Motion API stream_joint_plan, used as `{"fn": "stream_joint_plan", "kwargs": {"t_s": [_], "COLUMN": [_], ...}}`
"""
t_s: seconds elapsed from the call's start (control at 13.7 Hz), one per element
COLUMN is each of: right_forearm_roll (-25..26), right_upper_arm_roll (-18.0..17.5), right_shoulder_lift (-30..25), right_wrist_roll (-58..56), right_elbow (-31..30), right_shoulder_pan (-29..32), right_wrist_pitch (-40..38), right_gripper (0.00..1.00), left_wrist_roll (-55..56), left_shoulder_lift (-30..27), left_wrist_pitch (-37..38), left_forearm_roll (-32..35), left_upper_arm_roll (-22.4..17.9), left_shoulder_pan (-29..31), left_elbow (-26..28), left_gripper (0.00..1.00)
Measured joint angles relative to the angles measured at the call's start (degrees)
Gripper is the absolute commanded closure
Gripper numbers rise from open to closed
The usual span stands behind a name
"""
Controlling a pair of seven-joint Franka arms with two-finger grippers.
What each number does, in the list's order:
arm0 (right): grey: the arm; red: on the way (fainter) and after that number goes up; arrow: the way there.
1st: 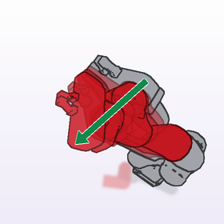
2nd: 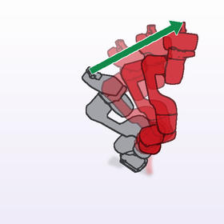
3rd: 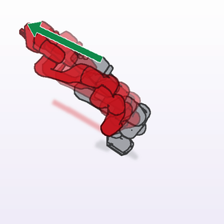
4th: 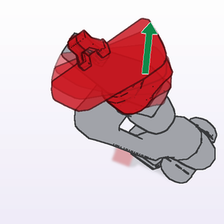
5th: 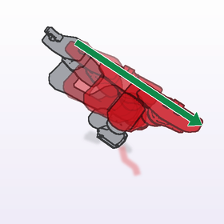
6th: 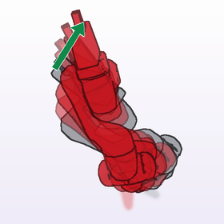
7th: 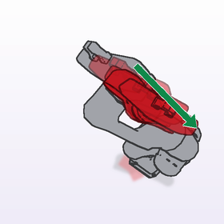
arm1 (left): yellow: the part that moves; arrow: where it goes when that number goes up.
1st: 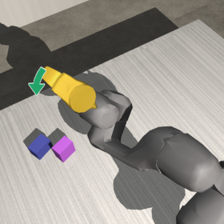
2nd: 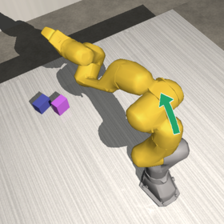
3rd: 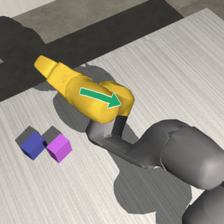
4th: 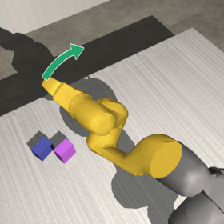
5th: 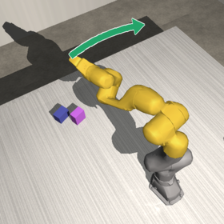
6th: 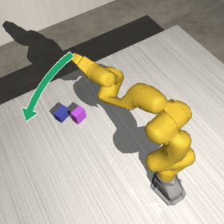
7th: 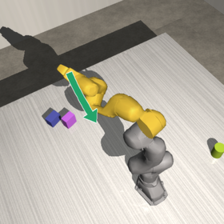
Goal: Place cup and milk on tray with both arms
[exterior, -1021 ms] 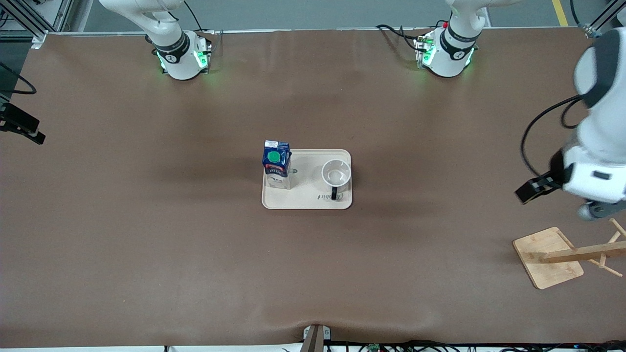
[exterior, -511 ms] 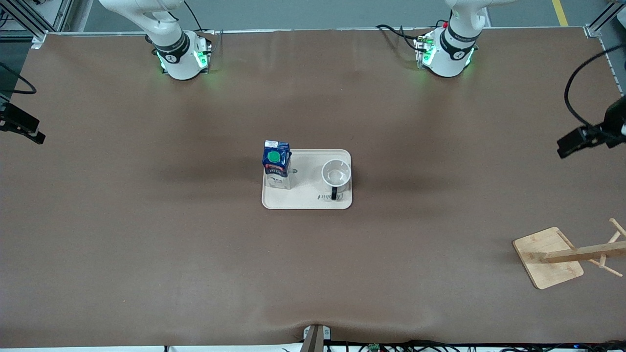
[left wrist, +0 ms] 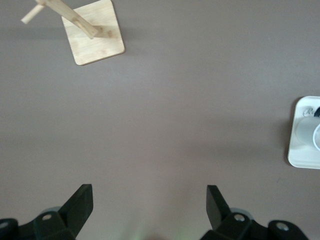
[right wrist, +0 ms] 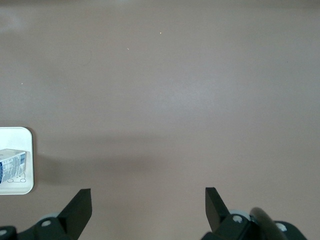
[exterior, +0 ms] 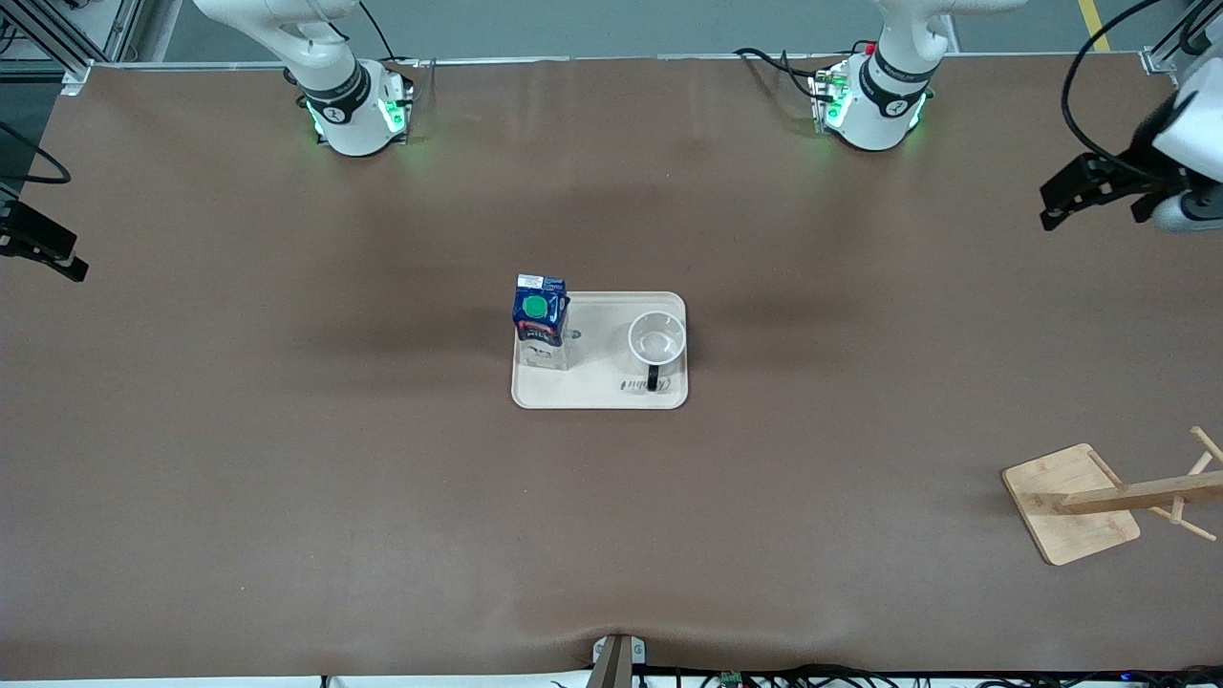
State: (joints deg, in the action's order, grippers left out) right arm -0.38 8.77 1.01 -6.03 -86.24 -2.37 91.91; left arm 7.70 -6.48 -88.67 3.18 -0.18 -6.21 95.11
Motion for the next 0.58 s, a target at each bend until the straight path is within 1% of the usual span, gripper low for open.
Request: {"fn": "stream_joint_plan", "kwargs": {"t_s": [0.58], "right_forearm_roll": [0.0], "right_upper_arm_roll": [0.0], "right_shoulder_lift": [0.0], "right_wrist_roll": [0.0], "right_elbow": [0.0], "right_shoulder_pan": [0.0], "right_wrist_pitch": [0.0], "right_gripper": [0.0], "left_wrist_roll": [-0.2], "left_shoulder_lift": [0.4], "left_wrist_pitch": [-0.3], "left_forearm_roll": [-3.3], "left_upper_arm_roll": [-0.3], "left_shoulder_pan": [-0.5], "left_elbow": [0.1], "left_gripper": [0.0]}}
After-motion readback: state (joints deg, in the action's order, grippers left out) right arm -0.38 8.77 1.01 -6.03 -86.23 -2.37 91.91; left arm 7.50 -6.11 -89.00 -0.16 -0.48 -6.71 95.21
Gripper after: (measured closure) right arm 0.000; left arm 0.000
